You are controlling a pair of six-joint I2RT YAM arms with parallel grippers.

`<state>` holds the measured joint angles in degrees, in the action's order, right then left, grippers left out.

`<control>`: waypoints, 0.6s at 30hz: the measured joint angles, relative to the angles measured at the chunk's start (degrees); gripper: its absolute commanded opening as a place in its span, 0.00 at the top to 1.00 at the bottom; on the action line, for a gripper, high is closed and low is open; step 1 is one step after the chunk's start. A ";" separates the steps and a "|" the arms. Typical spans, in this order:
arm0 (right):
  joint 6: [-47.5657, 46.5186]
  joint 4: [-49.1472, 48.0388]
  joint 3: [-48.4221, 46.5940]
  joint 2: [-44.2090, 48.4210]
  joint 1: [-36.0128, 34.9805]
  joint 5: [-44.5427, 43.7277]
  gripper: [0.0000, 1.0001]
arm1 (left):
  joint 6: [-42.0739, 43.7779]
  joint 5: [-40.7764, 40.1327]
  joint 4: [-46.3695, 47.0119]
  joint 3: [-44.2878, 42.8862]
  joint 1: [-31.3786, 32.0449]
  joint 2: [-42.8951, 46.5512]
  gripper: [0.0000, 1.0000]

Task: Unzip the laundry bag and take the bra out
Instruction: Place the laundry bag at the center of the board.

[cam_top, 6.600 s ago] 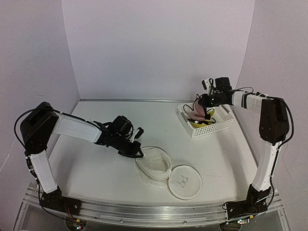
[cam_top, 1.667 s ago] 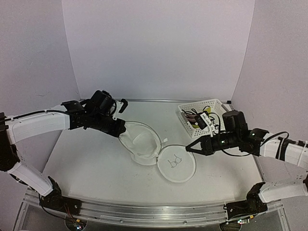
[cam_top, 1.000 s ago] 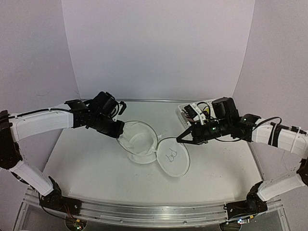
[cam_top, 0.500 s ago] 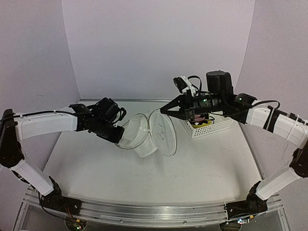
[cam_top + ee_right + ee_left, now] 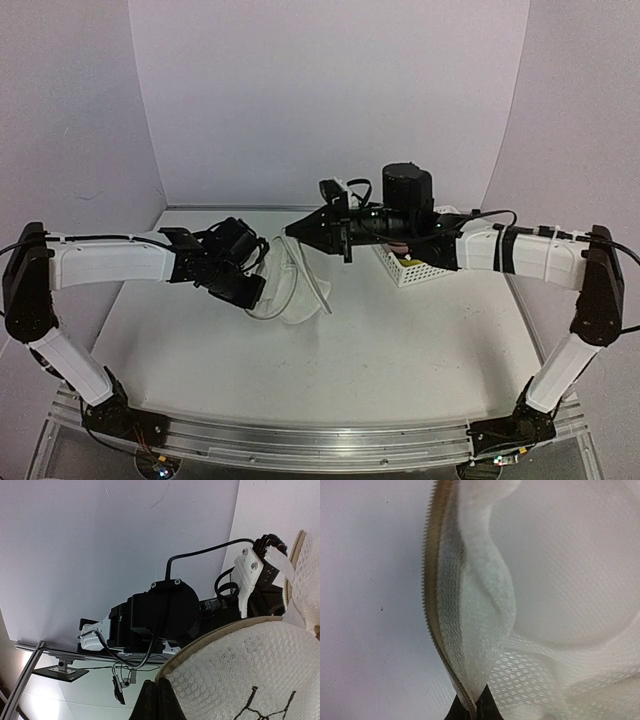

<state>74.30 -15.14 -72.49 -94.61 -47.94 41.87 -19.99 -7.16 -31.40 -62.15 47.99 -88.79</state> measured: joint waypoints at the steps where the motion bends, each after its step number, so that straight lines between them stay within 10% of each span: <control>1: 0.61 -0.61 0.00 -0.72 -0.68 0.02 1.00 | -0.09 0.00 0.09 -0.13 0.11 -0.61 1.00; 18: 3.26 -6.29 -0.68 -0.81 -4.76 -2.19 1.00 | -2.93 -0.61 2.67 -3.21 1.16 -8.66 1.00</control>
<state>77.56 -21.43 -73.17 -95.42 -52.71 39.68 -22.92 -7.77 -28.73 -65.36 49.15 -97.45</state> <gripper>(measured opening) 0.026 0.014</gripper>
